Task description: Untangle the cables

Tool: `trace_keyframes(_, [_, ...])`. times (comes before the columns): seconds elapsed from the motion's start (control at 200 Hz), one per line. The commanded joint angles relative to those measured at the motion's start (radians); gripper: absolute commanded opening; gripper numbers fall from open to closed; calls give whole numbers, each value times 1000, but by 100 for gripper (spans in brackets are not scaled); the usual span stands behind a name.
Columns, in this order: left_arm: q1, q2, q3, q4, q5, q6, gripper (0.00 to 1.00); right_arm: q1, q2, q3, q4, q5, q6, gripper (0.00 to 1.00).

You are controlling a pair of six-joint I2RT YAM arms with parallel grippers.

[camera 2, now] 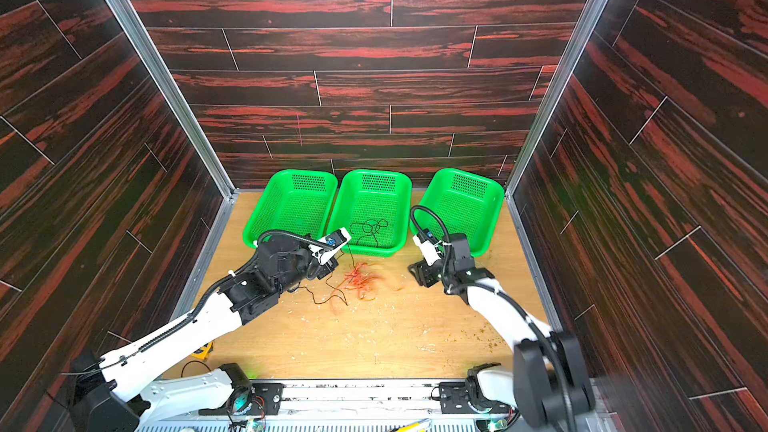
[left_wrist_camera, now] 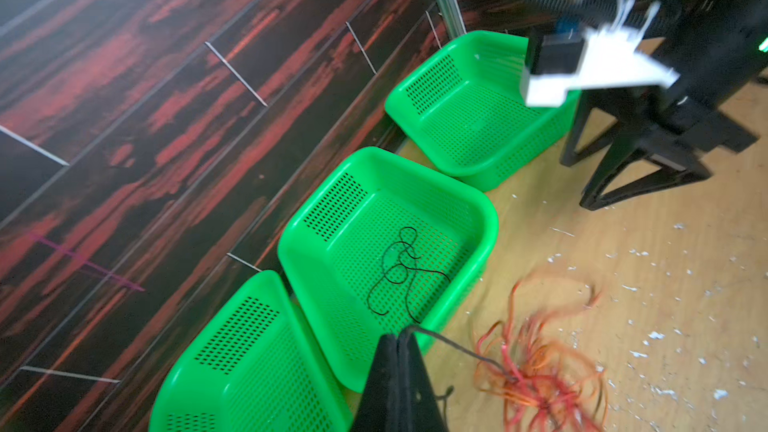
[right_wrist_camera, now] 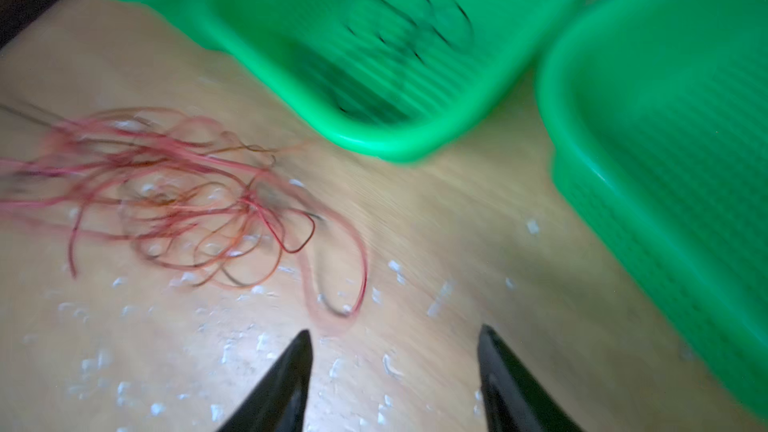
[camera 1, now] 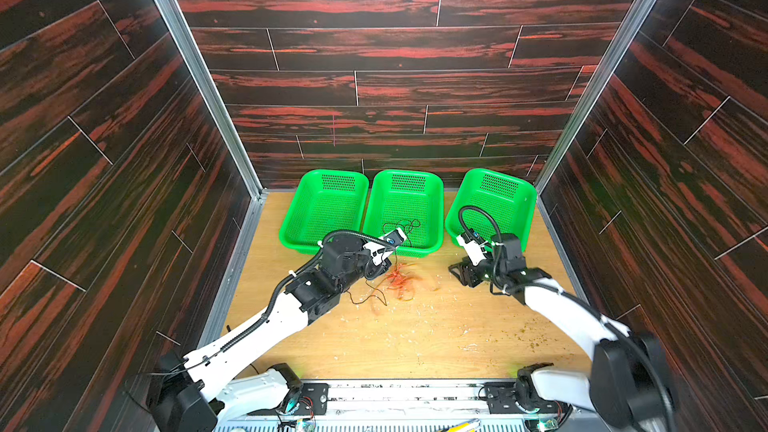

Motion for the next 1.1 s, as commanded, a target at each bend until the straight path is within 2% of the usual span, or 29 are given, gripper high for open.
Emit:
trace_keyframes(0.0, [2, -13, 45, 6, 29, 25, 0, 96, -57, -18, 74, -99, -103, 69])
trace_keyframes(0.205, [-5, -35, 45, -27, 34, 38, 0, 257, 22, 47, 138, -51, -238, 70])
trace_keyframes(0.311, [-9, -47, 45, -36, 48, 42, 0, 281, 92, 67, 218, -72, -273, 70])
trace_keyframes(0.386, [-11, -56, 47, -44, 64, 46, 0, 295, 123, 63, 289, -136, -303, 71])
trace_keyframes(0.576, [-13, -62, 68, -82, 121, 68, 0, 305, 182, -22, 544, -202, -389, 71])
trace_keyframes(0.636, [-16, -60, 72, -92, 134, 72, 0, 305, 200, -24, 536, -241, -461, 71])
trace_keyframes(0.772, [-19, -64, 78, -102, 152, 78, 0, 305, 243, -2, 522, -310, -491, 70])
trace_keyframes(0.912, [-22, -65, 84, -108, 192, 88, 0, 305, 308, 19, 540, -294, -515, 73])
trace_keyframes(1.097, [-22, -60, 89, -105, 218, 100, 0, 304, 384, 51, 521, -359, -539, 73])
